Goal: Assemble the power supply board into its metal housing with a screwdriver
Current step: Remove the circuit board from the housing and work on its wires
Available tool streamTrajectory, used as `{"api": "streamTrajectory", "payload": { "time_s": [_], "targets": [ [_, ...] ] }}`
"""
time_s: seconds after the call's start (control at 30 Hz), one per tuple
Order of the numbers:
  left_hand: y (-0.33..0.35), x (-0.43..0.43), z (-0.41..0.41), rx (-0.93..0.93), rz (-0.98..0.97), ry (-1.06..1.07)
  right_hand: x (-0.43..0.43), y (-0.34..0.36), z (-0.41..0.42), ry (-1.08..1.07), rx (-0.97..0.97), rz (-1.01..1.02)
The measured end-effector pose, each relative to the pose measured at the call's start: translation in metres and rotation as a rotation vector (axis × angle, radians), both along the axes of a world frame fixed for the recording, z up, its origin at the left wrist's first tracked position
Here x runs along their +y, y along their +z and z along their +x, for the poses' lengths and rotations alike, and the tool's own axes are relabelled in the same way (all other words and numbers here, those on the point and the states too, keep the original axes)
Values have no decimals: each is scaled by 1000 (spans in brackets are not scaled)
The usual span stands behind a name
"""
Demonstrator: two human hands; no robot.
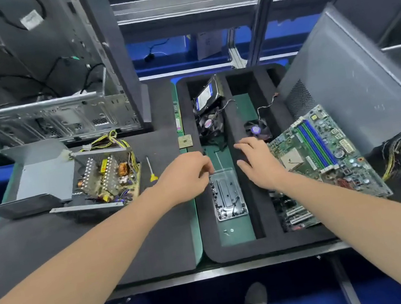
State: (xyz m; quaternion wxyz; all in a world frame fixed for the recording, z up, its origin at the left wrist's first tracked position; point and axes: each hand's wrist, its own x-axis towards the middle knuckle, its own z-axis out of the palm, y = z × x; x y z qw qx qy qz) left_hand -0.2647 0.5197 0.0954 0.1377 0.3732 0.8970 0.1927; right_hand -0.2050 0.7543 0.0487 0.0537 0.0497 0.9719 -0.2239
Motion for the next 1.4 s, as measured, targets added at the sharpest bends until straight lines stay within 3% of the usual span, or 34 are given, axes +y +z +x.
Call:
{"api": "streamTrajectory", "payload": {
  "time_s": [0.4,0.63,0.8,1.03,1.23,1.4],
  "targets": [
    [-50,56,-8,217,-419,-415,14,-42,1,64,119,12],
    [-72,88,4,245,-645,-250,15,-40,0,80,136,4],
    [-83,97,13,285,-621,-158,15,-41,0,76,162,20],
    [-91,95,10,287,-602,-228,15,-46,0,77,194,34],
    [-58,87,-5,-14,-246,-44,14,-45,0,67,189,67],
    [-6,43,-23,-96,58,165,6,-29,-5,57,157,186]
  ]
}}
